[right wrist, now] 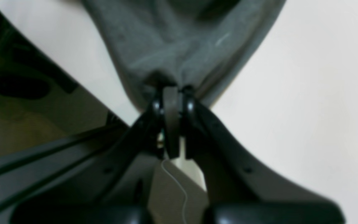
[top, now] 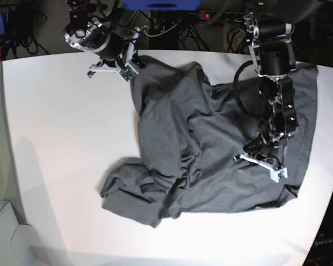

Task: Layout the t-shirt on the table in an organized manner, then fold the t-shirt properly
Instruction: 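Pull the shirt taut between both grippers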

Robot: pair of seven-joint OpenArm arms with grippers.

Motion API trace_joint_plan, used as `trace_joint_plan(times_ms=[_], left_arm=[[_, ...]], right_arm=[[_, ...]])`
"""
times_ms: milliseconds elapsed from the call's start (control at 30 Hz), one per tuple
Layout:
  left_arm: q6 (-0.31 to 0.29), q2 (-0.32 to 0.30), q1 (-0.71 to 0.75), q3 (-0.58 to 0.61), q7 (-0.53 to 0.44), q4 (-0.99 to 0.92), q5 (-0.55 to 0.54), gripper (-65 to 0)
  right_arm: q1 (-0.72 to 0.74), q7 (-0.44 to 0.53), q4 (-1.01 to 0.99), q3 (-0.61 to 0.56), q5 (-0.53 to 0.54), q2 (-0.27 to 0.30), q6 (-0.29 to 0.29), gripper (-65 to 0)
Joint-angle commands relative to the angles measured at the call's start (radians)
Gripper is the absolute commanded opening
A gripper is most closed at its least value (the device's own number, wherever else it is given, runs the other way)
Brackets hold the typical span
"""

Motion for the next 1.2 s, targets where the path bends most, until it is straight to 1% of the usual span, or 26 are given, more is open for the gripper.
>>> trace_joint_plan(times_ms=[0, 133, 200, 333, 433, 600, 733, 833, 933, 1067, 1167], left_arm=[[-0.005, -0.008, -0.025, 0.000, -0.016, 0.023, -0.004, -58.7], [-0.005, -0.013, -0.025, 0.000, -0.015, 0.025, -0.008, -58.7], [-0.005, -0.013, -0.025, 0.000, -0.015, 0.025, -0.008, -58.7], [-0.005, -0.015, -0.024, 0.000, -0.015, 0.025, -0.007, -58.7], [-0.005, -0.015, -0.019, 0.000, -0.015, 0.025, -0.002, -58.7], [-0.005, -0.015, -0.017, 0.002, -0.015, 0.025, -0.005, -58.7], [-0.005, -0.015, -0.017, 0.002, -0.015, 0.025, -0.002, -58.7], [-0.005, -0.015, -0.016, 0.002, -0.015, 0.025, -0.004, -58.7], [-0.005, -0.015, -0.019, 0.002, -0.015, 0.017, -0.002, -58.7], [-0.005, -0.015, -0.022, 0.002, -0.015, 0.014, -0.002, -58.7], [-0.005, -0.013, -0.024, 0.002, -0.015, 0.014, -0.002, -58.7]], right_arm=[[-0.032, -0.112, -0.016, -0.002, -0.048, 0.005, 0.022, -65.0], [-0.051, -0.111, -0.016, 0.000, -0.044, 0.010, 0.022, -65.0], [-0.055, -0.088, -0.020, 0.037, -0.044, 0.008, 0.022, -65.0], [-0.064, -0.036, -0.026, 0.190, -0.042, -0.018, 0.022, -65.0], [-0.046, -0.006, -0.044, 0.307, -0.042, -0.025, 0.022, -65.0], [0.023, -0.002, -0.136, 0.459, -0.042, -0.019, 0.022, -65.0], [0.044, -0.002, -0.159, 0.578, -0.044, -0.022, 0.022, -65.0], [0.043, -0.002, -0.158, 0.613, -0.044, -0.024, 0.022, -65.0], [0.034, -0.002, -0.158, 0.618, -0.042, -0.025, 0.022, -65.0], [0.008, -0.002, -0.156, 0.613, -0.045, -0.061, 0.022, -65.0], [0.008, -0.002, -0.139, 0.617, -0.047, -0.067, 0.022, -65.0]])
